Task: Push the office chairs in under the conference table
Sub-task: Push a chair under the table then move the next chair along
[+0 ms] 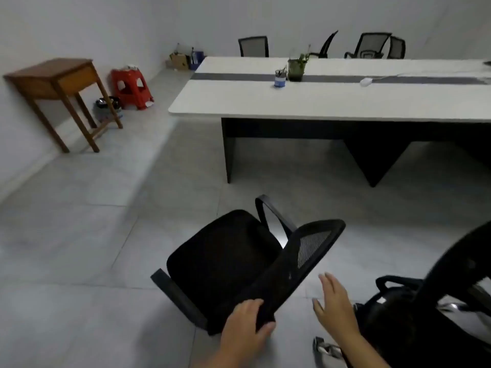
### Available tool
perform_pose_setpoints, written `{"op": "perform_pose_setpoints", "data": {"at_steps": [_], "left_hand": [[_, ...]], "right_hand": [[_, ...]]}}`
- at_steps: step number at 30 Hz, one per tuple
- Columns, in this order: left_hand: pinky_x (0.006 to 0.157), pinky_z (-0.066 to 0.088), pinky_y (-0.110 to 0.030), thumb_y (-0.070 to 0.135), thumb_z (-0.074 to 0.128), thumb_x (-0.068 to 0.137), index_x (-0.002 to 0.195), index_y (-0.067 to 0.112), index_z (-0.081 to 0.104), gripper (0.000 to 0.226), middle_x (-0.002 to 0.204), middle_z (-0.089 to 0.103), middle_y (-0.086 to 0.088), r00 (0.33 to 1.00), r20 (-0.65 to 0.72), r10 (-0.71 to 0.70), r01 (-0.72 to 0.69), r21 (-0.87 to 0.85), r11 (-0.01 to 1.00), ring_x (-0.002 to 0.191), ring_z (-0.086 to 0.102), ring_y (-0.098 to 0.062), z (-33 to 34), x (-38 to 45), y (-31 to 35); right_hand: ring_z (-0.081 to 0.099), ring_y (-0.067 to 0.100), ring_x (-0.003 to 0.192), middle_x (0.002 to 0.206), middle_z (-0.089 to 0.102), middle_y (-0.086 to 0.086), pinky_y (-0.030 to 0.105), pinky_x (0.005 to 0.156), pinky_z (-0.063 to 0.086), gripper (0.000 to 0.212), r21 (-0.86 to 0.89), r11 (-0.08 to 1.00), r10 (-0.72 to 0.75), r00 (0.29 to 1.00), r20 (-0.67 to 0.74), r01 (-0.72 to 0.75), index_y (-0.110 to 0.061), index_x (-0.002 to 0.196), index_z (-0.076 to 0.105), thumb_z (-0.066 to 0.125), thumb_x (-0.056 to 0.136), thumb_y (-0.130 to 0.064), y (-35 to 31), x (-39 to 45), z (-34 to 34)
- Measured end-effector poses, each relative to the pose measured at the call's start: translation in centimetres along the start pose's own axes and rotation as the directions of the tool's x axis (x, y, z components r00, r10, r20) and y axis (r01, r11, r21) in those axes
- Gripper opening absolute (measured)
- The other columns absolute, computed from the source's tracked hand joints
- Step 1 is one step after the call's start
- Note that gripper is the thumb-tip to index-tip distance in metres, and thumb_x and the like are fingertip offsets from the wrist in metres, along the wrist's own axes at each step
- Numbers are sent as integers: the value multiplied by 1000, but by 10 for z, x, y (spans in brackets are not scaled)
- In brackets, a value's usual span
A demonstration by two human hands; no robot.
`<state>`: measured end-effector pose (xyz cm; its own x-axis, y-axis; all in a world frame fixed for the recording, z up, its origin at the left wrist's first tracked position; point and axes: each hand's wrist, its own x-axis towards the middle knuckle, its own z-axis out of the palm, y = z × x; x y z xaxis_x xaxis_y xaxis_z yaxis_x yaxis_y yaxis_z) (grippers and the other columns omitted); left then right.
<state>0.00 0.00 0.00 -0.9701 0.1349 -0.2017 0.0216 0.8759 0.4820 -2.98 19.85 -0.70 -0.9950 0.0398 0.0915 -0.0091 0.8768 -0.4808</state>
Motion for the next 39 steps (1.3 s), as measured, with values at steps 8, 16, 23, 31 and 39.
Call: {"op": "perform_pose_setpoints", "data": {"at_steps": [8,16,23,31,39], "left_hand": [[85,43,-29,39,47,92,132,11,42,49,119,59,-6,995,99,1,-32,317,948,103,56,-20,34,4,-11],[91,41,-20,33,57,88,126,12,50,44,121,60,-7,992,40,116,-123,329,936,106,57,-14,15,-31,-76],[95,42,-22,44,66,78,112,17,63,43,109,66,1,992,-23,126,-106,406,908,101,60,-13,-14,-60,-86],[44,45,-9,48,88,33,60,24,70,40,54,64,10,960,-11,280,-255,384,888,47,57,-2,-7,-40,-87],[44,43,-12,50,75,61,58,20,70,31,51,62,6,889,-76,452,-364,481,798,44,57,-7,-24,-8,-124]], "right_hand": [[9,16,143,150,28,-4,44,117,2,47,-370,806,-251,833,493,462,-25,141,28,35,97,-37,10,60,23],[69,19,69,72,70,-2,38,72,57,40,-323,740,-529,807,263,590,-19,77,73,89,45,-36,-27,16,29],[63,16,53,58,64,-3,29,55,54,46,-237,764,-555,799,233,600,-16,59,69,91,28,-42,-28,-7,35],[57,22,45,51,58,3,27,47,48,54,-353,826,-392,898,202,440,-10,49,60,91,22,-46,0,3,26],[56,24,44,50,57,5,30,48,42,52,-447,793,-411,905,107,413,-10,49,58,91,25,-42,-8,8,41]]}}
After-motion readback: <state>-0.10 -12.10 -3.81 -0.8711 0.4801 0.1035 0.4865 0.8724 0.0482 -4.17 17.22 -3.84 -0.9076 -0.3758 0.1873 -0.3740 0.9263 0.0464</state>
